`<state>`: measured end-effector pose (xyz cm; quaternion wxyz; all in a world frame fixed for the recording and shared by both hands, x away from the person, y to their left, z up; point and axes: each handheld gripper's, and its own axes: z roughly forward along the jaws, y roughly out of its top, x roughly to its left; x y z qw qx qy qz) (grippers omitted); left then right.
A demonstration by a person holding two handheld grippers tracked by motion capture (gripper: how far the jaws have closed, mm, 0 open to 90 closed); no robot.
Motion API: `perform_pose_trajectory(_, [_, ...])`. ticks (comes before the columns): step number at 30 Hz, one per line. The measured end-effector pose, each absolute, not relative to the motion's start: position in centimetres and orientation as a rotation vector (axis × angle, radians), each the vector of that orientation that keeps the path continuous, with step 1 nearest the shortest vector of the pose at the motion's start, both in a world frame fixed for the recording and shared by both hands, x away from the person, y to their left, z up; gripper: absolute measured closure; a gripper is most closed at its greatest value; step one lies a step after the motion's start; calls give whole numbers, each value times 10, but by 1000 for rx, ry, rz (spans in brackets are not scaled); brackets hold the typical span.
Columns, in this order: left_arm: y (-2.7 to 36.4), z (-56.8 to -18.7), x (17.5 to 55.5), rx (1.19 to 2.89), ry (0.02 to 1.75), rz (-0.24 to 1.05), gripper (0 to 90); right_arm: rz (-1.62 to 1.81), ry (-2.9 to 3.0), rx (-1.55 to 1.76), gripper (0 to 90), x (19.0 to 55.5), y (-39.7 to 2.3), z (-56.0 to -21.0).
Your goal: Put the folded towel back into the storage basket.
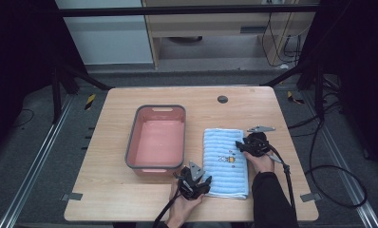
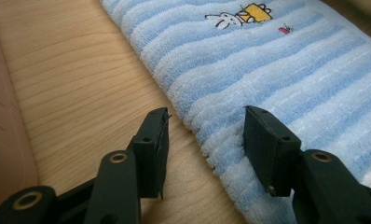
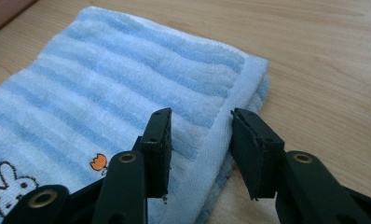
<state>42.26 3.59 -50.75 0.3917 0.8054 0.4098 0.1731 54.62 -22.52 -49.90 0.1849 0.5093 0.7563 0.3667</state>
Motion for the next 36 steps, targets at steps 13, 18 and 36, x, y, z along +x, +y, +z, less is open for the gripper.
perform_pose_trajectory(13, [33,-508,421,2009,1051,377,729,1089,2136,1476,782,545,-225,-502])
perform_pose_trajectory(18, [32,-507,419,2001,1058,388,820,1107,2137,1491,818,546,-226,-502])
perform_pose_trajectory(36, [43,-474,411,1938,975,428,848,1228,2077,1343,831,527,-226,-461])
